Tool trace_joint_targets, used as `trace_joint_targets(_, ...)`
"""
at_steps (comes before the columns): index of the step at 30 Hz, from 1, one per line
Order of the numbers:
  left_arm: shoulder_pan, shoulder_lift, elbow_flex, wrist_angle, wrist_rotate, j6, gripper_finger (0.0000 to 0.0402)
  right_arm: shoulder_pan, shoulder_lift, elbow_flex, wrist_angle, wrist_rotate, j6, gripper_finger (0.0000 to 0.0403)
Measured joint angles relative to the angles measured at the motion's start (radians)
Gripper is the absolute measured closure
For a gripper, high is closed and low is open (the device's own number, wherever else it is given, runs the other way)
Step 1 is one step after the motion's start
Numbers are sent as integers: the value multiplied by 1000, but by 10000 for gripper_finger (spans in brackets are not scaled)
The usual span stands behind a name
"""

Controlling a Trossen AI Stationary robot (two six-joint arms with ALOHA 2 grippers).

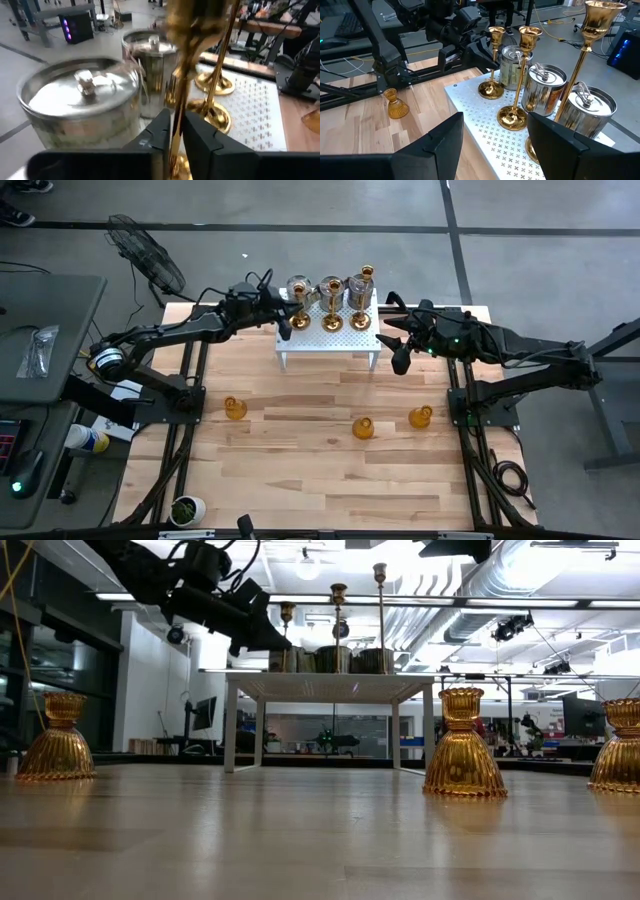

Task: Pick & Place candle stick holders
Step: Put the gold candle stick holder aligned with the other gold candle stick holders on the shelf, then put the right yellow candle holder on the shelf

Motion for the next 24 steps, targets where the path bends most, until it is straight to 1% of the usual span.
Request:
trace_joint_targets(5,0,2,-2,-1,-2,3,312,0,0,0,0,0,0,192)
trace_joint_targets(8,0,2,-2,-1,-4,2,290,0,0,0,0,0,0,192)
trace_joint_targets(19,0,2,-2,5,-3,-33,245,0,0,0,-5,0,0,192)
trace_joint_targets(24,0,-22,-1,-2,-3,-34,218,0,0,0,-21,0,2,192)
